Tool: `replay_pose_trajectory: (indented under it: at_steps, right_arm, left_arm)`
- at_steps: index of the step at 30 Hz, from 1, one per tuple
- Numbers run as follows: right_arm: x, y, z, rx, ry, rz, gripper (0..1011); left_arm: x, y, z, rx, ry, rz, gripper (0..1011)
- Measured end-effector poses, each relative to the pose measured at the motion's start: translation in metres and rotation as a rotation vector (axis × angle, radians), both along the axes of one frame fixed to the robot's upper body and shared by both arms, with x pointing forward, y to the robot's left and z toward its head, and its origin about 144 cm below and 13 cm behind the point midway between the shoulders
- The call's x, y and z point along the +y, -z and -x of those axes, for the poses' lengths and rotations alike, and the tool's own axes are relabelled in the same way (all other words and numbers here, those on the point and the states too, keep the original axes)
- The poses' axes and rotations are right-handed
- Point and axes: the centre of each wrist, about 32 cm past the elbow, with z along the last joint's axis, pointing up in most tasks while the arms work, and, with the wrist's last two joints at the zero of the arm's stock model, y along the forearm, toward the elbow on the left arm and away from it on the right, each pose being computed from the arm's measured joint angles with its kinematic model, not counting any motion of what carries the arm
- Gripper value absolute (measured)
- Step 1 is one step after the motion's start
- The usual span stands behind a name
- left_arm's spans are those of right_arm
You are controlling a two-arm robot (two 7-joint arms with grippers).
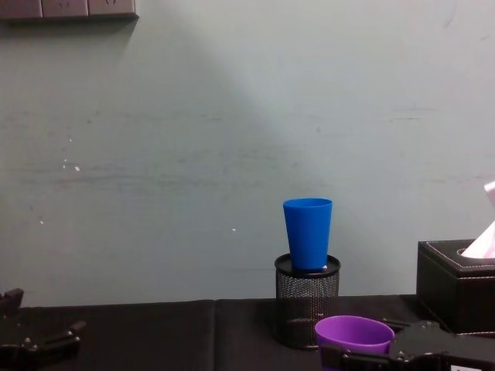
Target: Pick up one cup with a gripper and tap it against the other cup.
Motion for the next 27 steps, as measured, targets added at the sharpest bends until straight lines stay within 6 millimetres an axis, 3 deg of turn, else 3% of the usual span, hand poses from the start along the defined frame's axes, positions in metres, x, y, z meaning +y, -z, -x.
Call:
replay_pose_trajectory:
  at_steps: [27]
  right_arm:
    - [0.0010, 0.0019, -0.0011, -0.003, 0.007, 0.029, 731]
  left_arm:
    - [0.0000, 0.0000, 0.0000, 0.000, 0.000, 0.000, 1000]
